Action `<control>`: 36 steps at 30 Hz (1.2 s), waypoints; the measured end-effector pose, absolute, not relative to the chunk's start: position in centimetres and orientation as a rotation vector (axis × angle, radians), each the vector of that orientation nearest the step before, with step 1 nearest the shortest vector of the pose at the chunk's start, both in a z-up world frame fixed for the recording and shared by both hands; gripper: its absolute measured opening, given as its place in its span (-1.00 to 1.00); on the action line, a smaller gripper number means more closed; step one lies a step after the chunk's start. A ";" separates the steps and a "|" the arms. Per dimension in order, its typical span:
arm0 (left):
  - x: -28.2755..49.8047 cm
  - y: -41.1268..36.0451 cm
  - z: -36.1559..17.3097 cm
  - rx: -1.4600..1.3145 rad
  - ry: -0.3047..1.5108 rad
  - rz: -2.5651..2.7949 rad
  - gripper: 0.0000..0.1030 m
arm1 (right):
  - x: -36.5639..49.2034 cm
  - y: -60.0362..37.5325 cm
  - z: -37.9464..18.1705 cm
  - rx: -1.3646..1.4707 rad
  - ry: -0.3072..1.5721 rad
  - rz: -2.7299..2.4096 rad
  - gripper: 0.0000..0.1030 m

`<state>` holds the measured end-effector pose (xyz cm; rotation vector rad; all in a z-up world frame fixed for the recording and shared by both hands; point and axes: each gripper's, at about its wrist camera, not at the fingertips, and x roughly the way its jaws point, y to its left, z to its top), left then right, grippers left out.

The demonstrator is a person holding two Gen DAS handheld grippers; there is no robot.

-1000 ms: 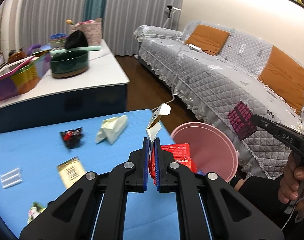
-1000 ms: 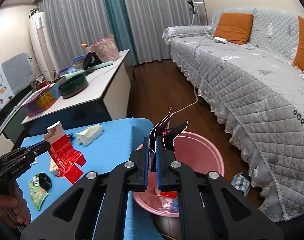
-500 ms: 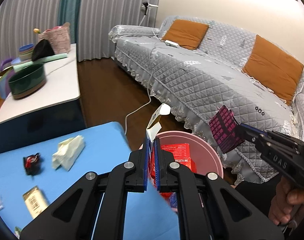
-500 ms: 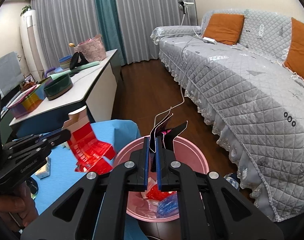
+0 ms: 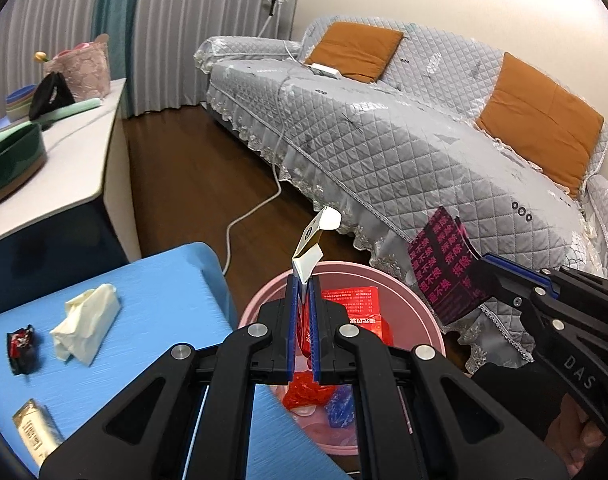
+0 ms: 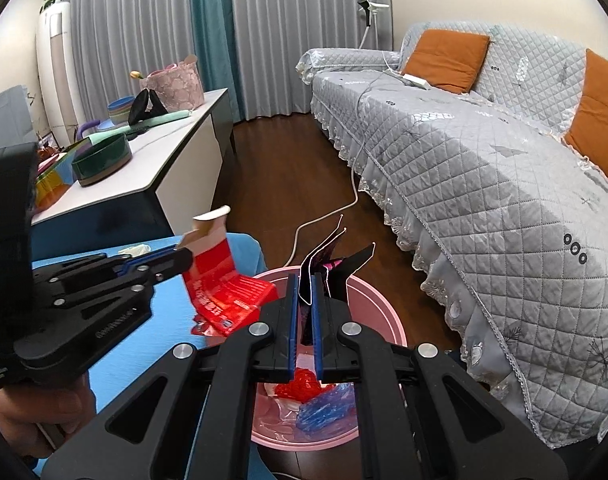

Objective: Collect trash
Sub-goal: 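Open both tools to drop the carton and packet into the bucket, then move both tools back over the table toward the black band and tissue pack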

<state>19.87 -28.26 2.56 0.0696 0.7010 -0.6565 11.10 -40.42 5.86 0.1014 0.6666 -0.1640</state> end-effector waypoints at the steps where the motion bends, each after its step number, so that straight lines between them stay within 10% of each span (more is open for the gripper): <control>1: 20.0 -28.5 2.4 0.075 0.708 -0.657 -0.88 | 11.2 -40.4 5.8 0.098 0.669 -0.165 -0.85; 6: 20.2 -28.4 2.0 0.074 0.725 -0.637 -0.52 | 11.5 -40.3 5.2 0.072 0.694 -0.213 -0.19; 36: 10.8 -8.8 7.7 -0.016 0.649 -0.363 -0.52 | 8.7 -30.4 9.8 0.113 0.585 0.017 -0.20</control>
